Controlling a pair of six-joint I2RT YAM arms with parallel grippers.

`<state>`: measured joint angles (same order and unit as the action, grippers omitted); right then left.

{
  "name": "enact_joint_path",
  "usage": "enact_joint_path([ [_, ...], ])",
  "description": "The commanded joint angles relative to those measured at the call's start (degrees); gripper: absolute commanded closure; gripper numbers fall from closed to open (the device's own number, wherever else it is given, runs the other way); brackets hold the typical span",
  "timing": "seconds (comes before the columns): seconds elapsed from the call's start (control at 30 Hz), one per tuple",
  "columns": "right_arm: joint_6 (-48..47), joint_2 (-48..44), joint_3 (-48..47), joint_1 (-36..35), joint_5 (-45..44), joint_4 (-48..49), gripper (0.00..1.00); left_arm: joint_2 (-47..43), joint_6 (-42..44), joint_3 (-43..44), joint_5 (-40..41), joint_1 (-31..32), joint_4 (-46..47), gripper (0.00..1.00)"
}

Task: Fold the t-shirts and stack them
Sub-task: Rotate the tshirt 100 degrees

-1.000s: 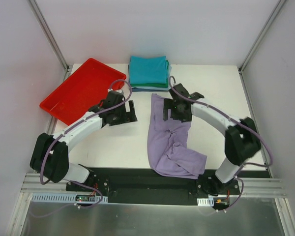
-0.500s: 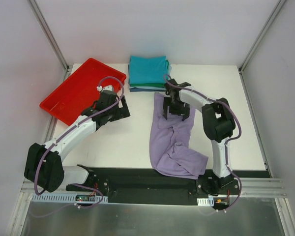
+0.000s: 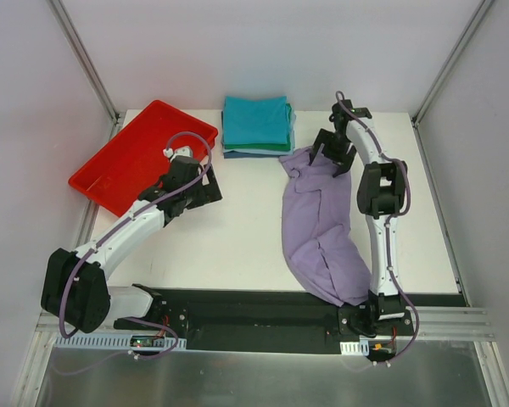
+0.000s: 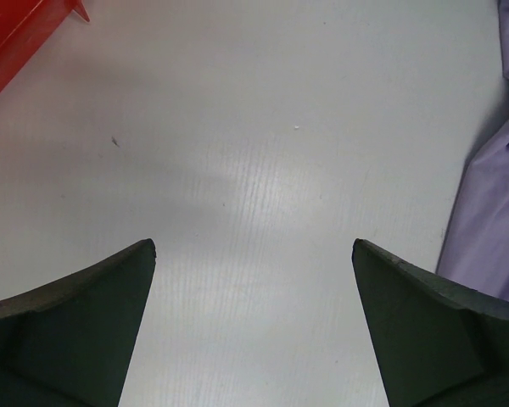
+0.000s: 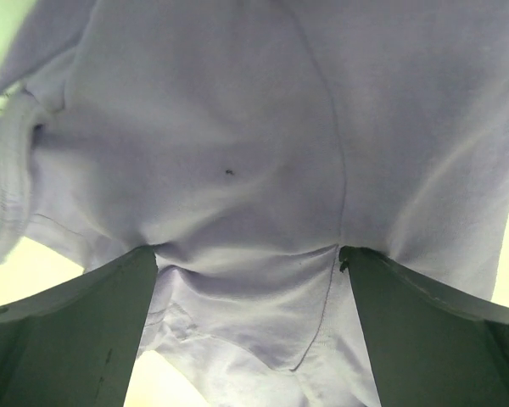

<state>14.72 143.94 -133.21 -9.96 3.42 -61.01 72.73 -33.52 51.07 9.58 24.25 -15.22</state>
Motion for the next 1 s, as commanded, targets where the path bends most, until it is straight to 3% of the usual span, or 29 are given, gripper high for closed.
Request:
enact_joint_path([
  [0.0,0.48,4.85,-4.52,5.63,4.49,-2.1,0.04,0.83,1.35,0.52,1.23,-0.78,1.34,0.01],
  [0.33,1.19,5.12,-4.52,19.26,1.85,2.47,0.04,6.28,2.23,4.21,-2.72,-1.14,1.25,0.01],
  [0.5,5.83,5.12,-4.43,22.52,0.18,5.72,0.04,8.92,2.67,7.2,-7.38,-1.14,1.16,0.01],
  [0.63,9.1,4.77,-5.04,22.79,3.77,11.69,0.04,10.15,2.84,8.87,-12.21,-1.14,1.07,0.01],
  [0.73,4.29,2.06,-5.92,22.0,8.0,13.99,0.04,11.11,3.46,9.84,-18.35,-1.05,1.16,0.01],
  [0.83,-3.62,-3.91,-5.75,20.77,7.22,9.62,0.04,12.43,3.81,10.45,-22.32,-0.87,1.16,0.01],
  [0.97,-12.16,-19.09,5.46,17.61,-8.81,3.11,0.04,13.31,3.72,10.37,-24.35,-0.35,1.86,0.01],
])
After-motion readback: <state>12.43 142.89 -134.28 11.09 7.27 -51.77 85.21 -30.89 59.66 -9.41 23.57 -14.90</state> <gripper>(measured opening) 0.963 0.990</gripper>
